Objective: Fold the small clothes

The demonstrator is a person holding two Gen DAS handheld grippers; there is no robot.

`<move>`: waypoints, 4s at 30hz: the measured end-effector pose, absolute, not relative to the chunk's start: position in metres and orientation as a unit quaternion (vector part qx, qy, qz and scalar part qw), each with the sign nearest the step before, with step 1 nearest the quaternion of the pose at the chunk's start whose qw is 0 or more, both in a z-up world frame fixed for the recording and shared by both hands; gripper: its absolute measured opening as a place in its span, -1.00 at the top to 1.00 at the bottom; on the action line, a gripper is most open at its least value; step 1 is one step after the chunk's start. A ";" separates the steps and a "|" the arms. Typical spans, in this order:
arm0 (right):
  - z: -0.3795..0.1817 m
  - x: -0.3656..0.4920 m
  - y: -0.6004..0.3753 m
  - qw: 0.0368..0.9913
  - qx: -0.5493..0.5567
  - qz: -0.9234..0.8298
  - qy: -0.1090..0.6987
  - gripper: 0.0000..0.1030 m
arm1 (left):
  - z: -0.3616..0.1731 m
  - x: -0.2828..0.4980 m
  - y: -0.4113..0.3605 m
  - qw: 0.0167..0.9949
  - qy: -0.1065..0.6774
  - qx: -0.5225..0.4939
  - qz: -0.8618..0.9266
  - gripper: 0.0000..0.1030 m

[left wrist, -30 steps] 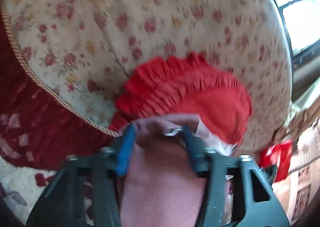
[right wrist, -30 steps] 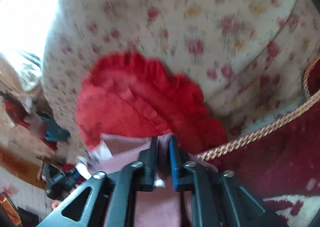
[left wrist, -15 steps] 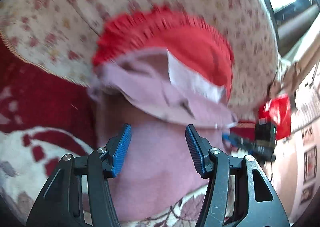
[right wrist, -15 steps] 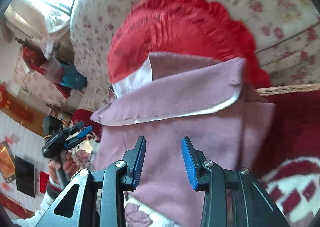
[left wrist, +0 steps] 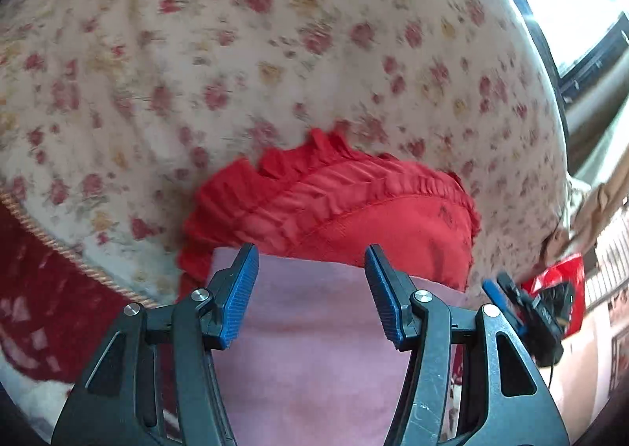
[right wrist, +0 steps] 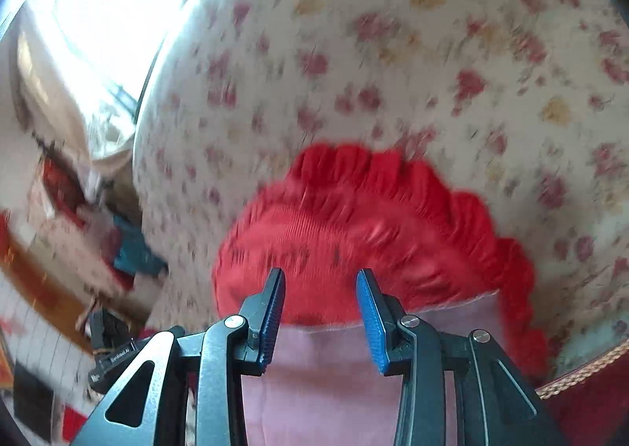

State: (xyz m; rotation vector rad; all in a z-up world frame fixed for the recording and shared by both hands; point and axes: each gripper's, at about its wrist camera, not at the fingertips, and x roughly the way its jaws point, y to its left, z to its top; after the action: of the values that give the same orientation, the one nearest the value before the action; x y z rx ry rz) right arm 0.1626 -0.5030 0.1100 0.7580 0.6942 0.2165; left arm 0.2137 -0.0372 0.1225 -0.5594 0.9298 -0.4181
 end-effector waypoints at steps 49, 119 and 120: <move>0.088 -0.002 -0.383 0.879 0.069 -0.006 0.472 0.92 | 0.038 0.020 -0.036 0.804 0.516 -0.215 -0.204 -0.20; 0.081 0.222 -0.124 0.824 -0.112 0.168 0.529 0.81 | 0.051 -0.006 -0.028 0.824 0.398 -0.343 -0.214 0.57; 0.100 0.216 -0.141 0.834 -0.085 0.177 0.516 0.81 | 0.065 -0.016 -0.031 0.831 0.380 -0.336 -0.228 0.58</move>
State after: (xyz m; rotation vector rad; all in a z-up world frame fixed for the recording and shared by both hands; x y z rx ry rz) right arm 0.2161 -0.1409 0.1004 -0.1795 1.0934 0.3756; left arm -0.0164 -0.0311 0.0653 -0.7137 0.8056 -0.4835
